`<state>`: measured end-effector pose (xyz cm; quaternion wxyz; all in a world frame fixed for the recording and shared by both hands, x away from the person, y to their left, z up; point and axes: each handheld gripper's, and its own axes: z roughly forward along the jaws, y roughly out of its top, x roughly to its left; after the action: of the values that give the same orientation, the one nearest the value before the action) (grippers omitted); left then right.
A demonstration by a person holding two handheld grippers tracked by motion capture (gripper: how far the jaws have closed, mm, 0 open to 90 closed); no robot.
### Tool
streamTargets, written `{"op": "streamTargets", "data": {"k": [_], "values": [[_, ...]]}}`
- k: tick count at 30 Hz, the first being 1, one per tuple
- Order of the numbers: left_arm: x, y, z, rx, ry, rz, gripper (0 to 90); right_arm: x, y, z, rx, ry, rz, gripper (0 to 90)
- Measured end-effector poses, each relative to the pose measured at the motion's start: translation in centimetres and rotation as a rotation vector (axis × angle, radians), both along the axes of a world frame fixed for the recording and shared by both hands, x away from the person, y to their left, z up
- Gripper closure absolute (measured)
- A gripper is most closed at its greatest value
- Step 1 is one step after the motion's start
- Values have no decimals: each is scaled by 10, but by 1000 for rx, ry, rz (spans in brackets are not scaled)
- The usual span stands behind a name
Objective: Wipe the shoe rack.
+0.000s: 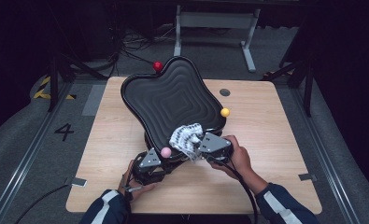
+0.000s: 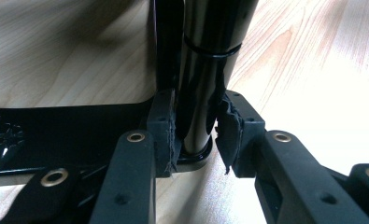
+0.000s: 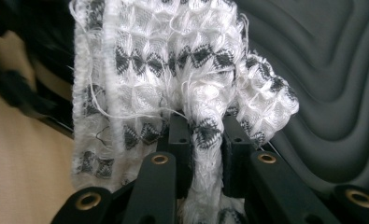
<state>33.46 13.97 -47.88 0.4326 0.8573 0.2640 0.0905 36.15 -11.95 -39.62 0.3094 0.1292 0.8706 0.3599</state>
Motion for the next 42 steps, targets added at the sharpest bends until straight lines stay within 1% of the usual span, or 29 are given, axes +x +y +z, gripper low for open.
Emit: {"op": "streamTargets", "data": {"k": [2,3,5,6,7,9,10,11,15,16,18,19,20,22,24,25,26,27,28,31,33,35,37,40,42], "values": [[0,0,0,5,4,-1,677,2,-2,-1,5,4,-8,779],[0,0,0,-3,4,0,679,8,-8,-3,13,6,-29,777],[0,0,0,-4,3,-1,680,9,-10,-3,11,5,-38,777],[0,0,0,-4,3,-1,680,12,-14,-3,8,1,-52,779],[0,1,1,7,7,-2,680,15,-19,-4,10,3,-69,780],[0,1,1,7,6,-1,684,17,-22,-4,12,7,-77,781],[1,0,0,-5,2,0,684,18,-26,-4,-2,-3,-92,781],[0,0,0,-5,5,1,685,20,-30,-5,-14,-16,-109,781],[1,1,0,-6,7,3,699,28,-47,-7,-15,-12,-164,778],[1,1,0,-7,9,4,705,30,-51,-7,-20,-17,-178,777],[1,1,0,-8,9,4,707,36,-63,-9,-12,-5,-218,776],[1,1,1,0,15,2,707,38,-66,-9,-12,-4,-229,776],[1,1,1,-2,15,2,707,41,-69,-11,-10,2,-242,777],[1,1,1,-1,14,2,707,45,-73,-13,3,19,-252,777],[1,1,1,-1,14,2,707,46,-73,-14,1,20,-256,776],[1,1,1,-2,16,2,707,45,-71,-14,-16,14,-245,774],[1,1,1,-2,15,0,707,45,-71,-14,-16,14,-245,774],[2,1,0,-8,14,0,707,43,-69,-14,-12,16,-232,774],[2,1,0,-8,14,0,707,43,-69,-14,-12,16,-232,774],[2,1,0,-11,14,-1,706,38,-62,-13,4,23,-199,774],[2,1,0,-13,17,0,706,33,-54,-14,22,46,-159,775],[2,1,0,-8,14,-1,706,29,-46,-16,22,58,-127,774],[2,1,0,-8,14,-1,706,23,-34,-19,22,77,-79,773],[2,1,0,-7,13,0,707,13,-18,-22,17,71,-20,775],[2,1,0,-6,13,-2,707,7,-12,-21,18,65,3,776]]}}
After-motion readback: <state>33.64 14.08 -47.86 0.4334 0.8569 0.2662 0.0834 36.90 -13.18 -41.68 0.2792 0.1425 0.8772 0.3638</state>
